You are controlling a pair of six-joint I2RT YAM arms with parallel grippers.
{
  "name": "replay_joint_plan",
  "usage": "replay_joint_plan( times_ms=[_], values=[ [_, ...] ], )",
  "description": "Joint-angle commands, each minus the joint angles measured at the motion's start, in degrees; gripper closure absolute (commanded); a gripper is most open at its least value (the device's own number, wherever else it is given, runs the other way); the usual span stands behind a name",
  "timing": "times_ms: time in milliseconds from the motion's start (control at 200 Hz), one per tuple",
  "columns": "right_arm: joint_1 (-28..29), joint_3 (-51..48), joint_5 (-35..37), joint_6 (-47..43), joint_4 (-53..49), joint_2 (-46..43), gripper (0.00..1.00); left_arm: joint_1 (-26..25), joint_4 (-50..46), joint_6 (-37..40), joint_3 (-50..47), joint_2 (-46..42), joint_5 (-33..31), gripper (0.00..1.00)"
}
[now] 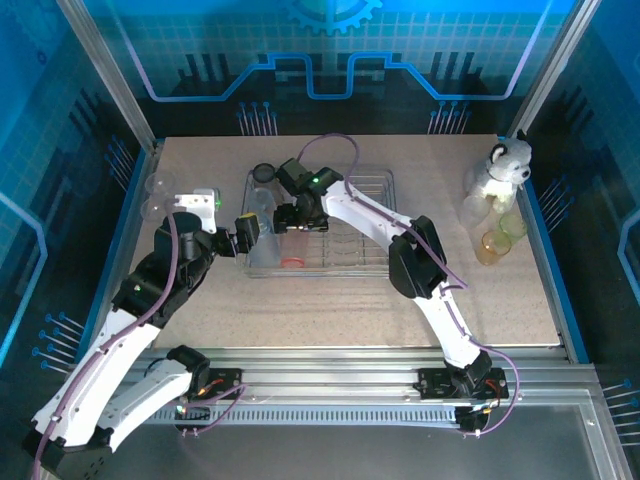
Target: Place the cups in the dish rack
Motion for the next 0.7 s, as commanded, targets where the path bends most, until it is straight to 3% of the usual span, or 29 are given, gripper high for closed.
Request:
replay_joint_plan(
  times_ms=[0, 415, 690],
  values=[
    [1.0, 0.0, 4.0, -0.2, -3.7, 4.0, 0.21, 0.4, -0.3, 0.6, -1.1, -0.7, 1.2, 0.01],
    [0.4, 4.0, 7.7, -1.7, -7.4, 8.8, 0.19, 0.4, -0.8, 0.1, -1.4, -0.7, 2.2, 0.01],
    [-0.4, 1.8, 7.9, -2.3, -6.2, 5.1, 0.32, 0.4, -0.9, 0.1, -1.3, -0.6, 2.3, 0.01]
  ],
)
